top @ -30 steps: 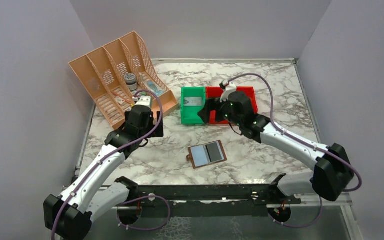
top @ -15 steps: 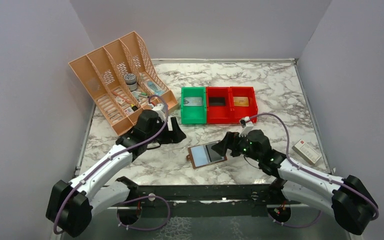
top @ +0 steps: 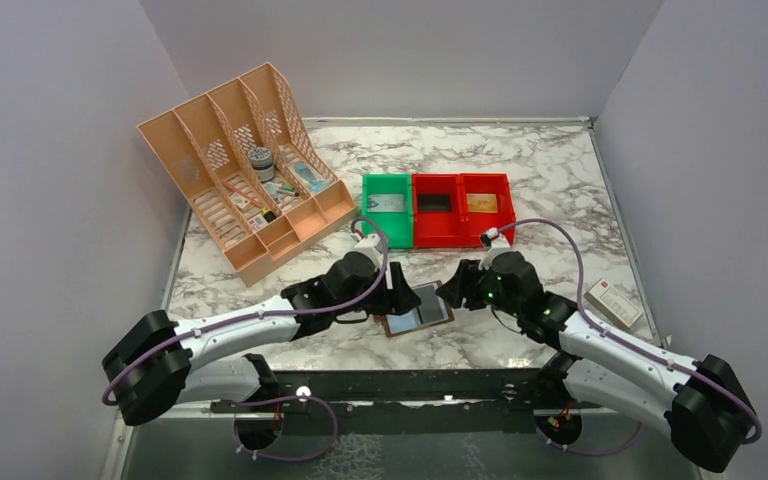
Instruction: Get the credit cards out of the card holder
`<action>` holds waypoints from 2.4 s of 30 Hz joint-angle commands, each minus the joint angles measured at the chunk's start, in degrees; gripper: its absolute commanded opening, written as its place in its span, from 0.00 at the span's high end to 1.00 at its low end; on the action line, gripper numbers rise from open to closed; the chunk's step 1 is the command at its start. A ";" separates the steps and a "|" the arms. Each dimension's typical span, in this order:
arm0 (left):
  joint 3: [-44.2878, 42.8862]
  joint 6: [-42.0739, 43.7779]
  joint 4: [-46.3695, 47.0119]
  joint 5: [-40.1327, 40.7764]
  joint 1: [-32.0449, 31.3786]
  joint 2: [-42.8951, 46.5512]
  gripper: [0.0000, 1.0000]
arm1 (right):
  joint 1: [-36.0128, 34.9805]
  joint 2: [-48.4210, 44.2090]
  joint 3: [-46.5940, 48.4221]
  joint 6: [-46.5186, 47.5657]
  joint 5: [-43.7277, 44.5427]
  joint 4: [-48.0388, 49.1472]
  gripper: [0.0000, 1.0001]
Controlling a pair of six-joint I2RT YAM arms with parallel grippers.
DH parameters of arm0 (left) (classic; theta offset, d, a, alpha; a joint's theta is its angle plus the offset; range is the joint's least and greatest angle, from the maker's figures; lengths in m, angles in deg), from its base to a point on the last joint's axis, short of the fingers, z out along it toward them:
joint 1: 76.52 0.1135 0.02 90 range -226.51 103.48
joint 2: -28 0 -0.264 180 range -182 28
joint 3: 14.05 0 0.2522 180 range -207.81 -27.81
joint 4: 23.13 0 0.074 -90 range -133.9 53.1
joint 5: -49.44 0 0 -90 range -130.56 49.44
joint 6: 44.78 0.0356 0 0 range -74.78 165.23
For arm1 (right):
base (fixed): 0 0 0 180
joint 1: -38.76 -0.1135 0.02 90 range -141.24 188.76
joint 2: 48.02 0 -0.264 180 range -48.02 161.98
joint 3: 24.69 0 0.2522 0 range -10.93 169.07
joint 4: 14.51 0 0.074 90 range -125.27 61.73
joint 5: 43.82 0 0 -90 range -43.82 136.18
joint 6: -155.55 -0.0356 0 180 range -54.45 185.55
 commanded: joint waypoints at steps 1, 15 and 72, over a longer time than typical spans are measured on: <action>3.51 -6.01 9.91 9.27 -3.93 -0.86 0.37 | 0.15 -0.43 2.21 5.62 0.58 -3.80 0.52; 4.23 -8.63 15.36 14.00 -7.87 -8.00 0.43 | 0.15 7.01 3.13 5.41 -4.94 0.05 0.67; 7.16 -17.66 23.73 18.81 -8.55 -19.26 0.70 | 0.18 21.09 2.12 6.11 -5.72 3.40 0.87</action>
